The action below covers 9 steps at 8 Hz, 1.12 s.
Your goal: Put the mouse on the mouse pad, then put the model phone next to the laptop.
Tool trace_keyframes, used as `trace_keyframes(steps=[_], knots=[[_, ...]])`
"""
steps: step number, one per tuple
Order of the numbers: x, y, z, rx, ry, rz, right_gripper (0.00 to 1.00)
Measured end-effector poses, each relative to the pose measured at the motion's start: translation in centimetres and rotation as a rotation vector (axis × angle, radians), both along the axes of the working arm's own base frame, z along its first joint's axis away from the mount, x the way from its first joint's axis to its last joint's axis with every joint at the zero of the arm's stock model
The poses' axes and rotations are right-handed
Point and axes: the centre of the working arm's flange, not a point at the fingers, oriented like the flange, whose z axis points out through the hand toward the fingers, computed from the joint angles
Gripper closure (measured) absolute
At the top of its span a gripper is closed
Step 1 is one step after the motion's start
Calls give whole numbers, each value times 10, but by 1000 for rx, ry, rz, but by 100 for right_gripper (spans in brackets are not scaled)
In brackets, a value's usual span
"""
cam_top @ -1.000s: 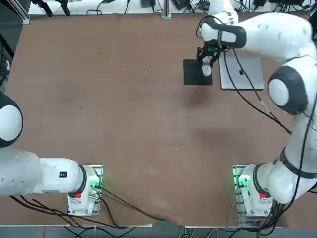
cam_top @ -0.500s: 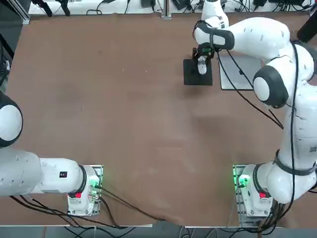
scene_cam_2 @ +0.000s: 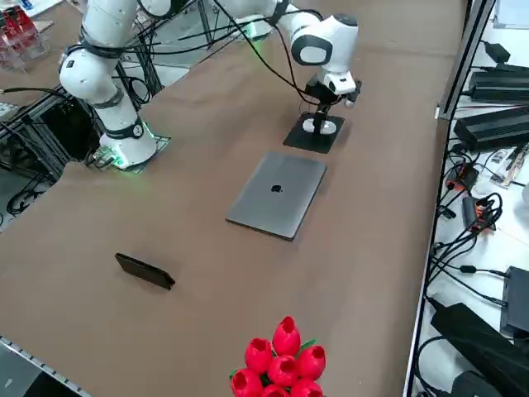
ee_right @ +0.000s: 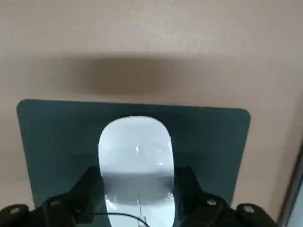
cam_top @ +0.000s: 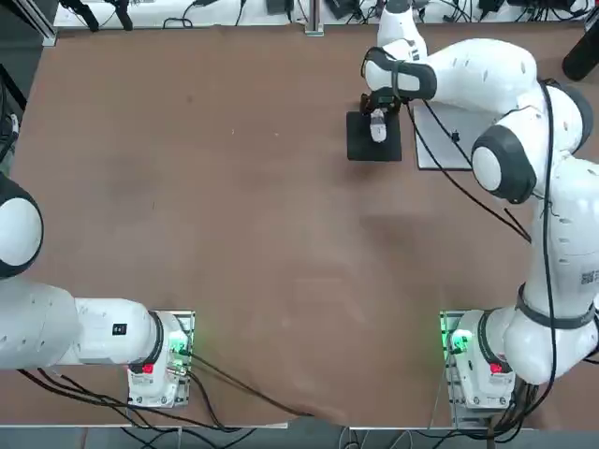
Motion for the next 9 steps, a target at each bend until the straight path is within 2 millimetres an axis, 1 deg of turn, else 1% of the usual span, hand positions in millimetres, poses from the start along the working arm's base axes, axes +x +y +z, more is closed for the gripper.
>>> trace_keyframes(steps=[2,3,4,7,8,9], knots=[[0,0,-2,-1,0,-2,19],[-1,2,-2,0,-1,0,6],[-1,5,-1,1,-4,4,0],[2,8,6,6,-16,5,0],[6,6,19,11,-27,0,0],[13,-3,42,10,-27,-15,0]])
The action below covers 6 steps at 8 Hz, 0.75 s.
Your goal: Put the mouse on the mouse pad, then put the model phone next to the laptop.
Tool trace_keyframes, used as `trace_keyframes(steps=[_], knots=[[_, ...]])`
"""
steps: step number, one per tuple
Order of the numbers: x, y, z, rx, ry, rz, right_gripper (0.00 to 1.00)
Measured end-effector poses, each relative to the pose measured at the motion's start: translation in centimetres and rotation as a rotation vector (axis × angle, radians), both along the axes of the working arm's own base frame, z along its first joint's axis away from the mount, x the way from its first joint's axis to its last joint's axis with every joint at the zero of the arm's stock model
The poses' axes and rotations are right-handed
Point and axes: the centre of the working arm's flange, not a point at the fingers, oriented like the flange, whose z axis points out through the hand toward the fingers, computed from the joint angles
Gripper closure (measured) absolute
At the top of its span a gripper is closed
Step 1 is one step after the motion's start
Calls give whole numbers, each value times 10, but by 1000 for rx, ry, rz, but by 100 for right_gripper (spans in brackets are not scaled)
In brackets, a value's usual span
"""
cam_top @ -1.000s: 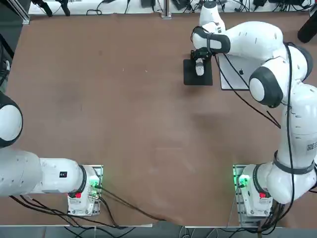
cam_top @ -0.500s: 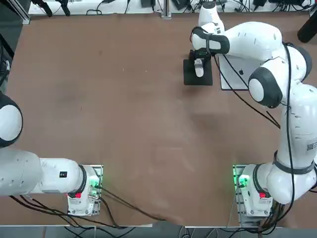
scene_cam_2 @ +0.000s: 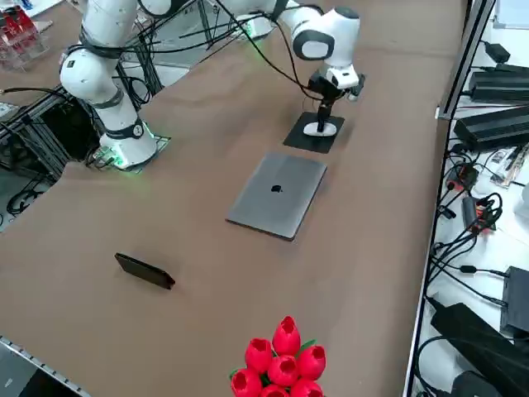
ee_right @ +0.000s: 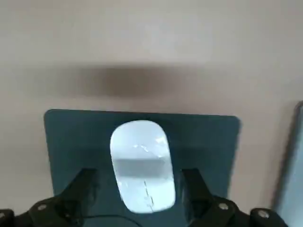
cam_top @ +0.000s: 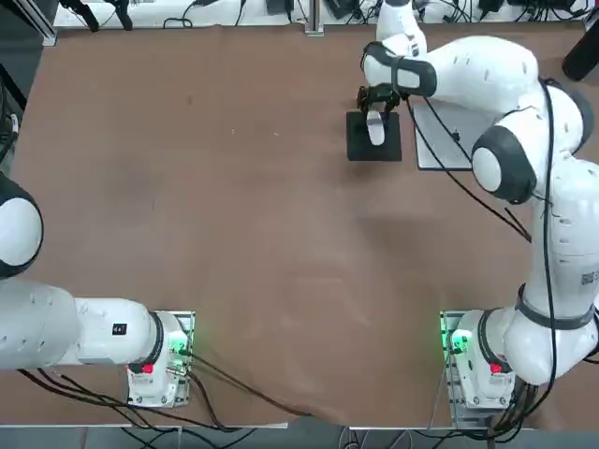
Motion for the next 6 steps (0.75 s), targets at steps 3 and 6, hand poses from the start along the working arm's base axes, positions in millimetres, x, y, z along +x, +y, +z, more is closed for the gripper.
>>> trace_keyframes(steps=[3,6], knots=[[18,-84,111,3,23,-114,0],[11,-232,179,-11,130,-292,0]])
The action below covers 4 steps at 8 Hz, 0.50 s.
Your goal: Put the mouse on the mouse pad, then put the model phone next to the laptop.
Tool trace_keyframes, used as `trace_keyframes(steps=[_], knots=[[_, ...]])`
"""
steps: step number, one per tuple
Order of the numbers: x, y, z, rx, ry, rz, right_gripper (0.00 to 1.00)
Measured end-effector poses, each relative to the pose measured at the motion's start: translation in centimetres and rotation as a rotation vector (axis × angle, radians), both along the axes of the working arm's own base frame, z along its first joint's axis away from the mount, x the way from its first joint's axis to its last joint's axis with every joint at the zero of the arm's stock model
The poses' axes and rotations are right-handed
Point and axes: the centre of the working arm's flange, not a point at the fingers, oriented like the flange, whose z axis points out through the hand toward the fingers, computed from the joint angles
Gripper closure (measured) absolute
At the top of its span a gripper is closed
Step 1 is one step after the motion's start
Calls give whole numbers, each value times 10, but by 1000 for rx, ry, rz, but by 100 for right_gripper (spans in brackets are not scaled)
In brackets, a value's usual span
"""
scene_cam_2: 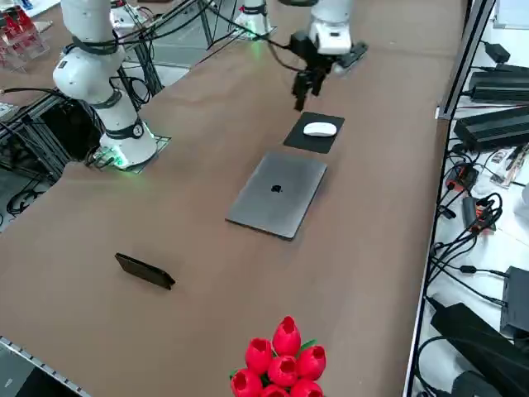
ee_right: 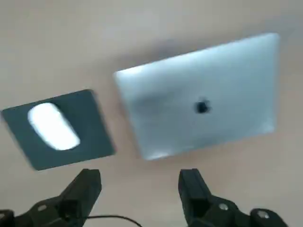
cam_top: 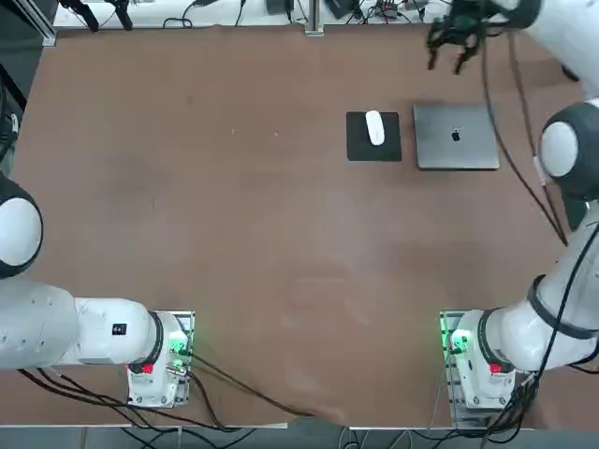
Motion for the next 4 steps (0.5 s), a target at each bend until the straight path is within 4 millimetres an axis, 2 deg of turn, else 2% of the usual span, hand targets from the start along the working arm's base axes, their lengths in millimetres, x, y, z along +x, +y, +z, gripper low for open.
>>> trace_keyframes(steps=[2,3,4], knots=[[-6,-133,-11,-34,35,19,0],[-15,-188,-18,-55,59,57,0],[-26,-234,-22,-50,75,85,0]])
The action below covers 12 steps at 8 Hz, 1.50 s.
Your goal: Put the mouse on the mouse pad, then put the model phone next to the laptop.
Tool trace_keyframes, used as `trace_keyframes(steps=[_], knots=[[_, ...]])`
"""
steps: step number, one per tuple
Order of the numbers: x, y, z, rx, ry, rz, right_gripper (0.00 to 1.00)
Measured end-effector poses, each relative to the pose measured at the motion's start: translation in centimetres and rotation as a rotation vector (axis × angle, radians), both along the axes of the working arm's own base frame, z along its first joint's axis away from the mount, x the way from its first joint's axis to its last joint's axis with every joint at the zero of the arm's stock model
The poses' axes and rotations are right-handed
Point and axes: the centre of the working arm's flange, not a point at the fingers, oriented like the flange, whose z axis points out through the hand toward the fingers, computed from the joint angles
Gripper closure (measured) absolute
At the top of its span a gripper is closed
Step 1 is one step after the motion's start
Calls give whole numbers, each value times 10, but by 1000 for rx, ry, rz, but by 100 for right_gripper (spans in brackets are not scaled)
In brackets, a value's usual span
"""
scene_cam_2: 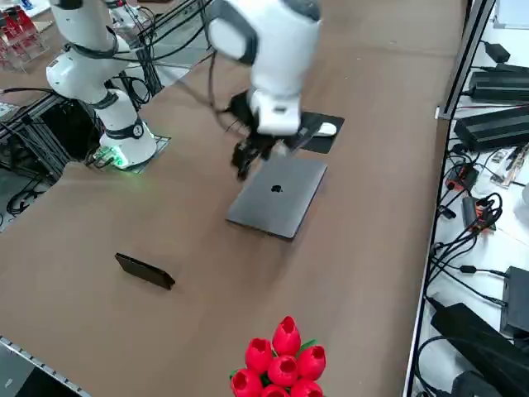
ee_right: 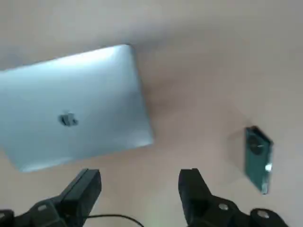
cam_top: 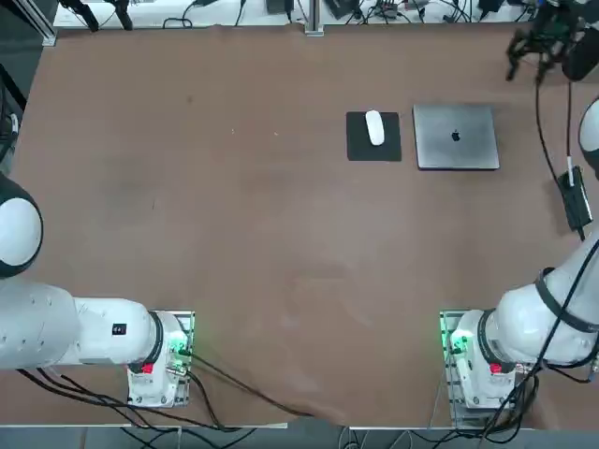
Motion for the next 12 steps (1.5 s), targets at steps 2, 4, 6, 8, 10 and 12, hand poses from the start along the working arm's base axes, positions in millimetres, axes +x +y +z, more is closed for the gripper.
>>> trace_keyframes(steps=[2,4,6,8,10,12], knots=[[-29,-77,-1,44,9,30,0],[-77,-144,-9,68,-32,31,0],[-135,-175,-32,96,-57,49,0],[-174,-190,-64,138,-36,59,0],[-195,-211,-105,132,-75,87,0],[-219,-221,-152,106,-141,152,0]])
